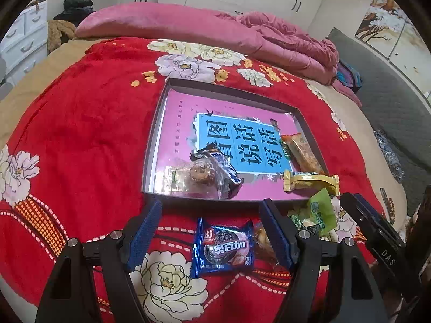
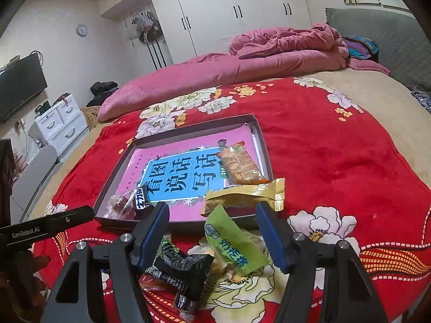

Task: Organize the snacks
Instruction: 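Move both tools back toward the snack pile beside the tray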

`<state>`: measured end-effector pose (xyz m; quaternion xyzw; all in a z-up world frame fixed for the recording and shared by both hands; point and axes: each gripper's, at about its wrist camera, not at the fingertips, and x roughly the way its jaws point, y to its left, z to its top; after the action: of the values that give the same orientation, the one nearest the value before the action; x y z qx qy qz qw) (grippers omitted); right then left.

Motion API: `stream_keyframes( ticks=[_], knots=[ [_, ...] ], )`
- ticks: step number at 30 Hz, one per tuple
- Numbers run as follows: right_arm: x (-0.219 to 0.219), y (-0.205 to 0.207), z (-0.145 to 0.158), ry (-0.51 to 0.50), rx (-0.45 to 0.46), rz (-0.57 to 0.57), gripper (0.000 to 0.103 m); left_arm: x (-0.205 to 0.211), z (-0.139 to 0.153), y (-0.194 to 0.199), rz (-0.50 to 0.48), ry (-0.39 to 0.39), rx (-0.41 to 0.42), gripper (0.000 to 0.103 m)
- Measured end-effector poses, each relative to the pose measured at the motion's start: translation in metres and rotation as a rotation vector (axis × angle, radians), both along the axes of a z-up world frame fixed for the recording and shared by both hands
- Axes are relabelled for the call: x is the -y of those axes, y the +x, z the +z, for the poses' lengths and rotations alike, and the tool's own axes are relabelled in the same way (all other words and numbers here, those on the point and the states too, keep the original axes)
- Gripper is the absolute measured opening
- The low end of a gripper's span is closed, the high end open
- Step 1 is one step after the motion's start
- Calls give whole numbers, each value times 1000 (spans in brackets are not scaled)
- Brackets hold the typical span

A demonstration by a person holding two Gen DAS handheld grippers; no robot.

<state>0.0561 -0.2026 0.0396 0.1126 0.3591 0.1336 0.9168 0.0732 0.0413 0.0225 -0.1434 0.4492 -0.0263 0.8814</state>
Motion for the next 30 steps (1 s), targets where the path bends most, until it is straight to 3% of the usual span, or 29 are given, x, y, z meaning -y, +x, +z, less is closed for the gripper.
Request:
stream_keyframes(
  ticks=[30],
  knots=[
    [-12,-23,-7,-18,-67,59,67,13,-12,-13,-41,30,-65,76]
  ],
)
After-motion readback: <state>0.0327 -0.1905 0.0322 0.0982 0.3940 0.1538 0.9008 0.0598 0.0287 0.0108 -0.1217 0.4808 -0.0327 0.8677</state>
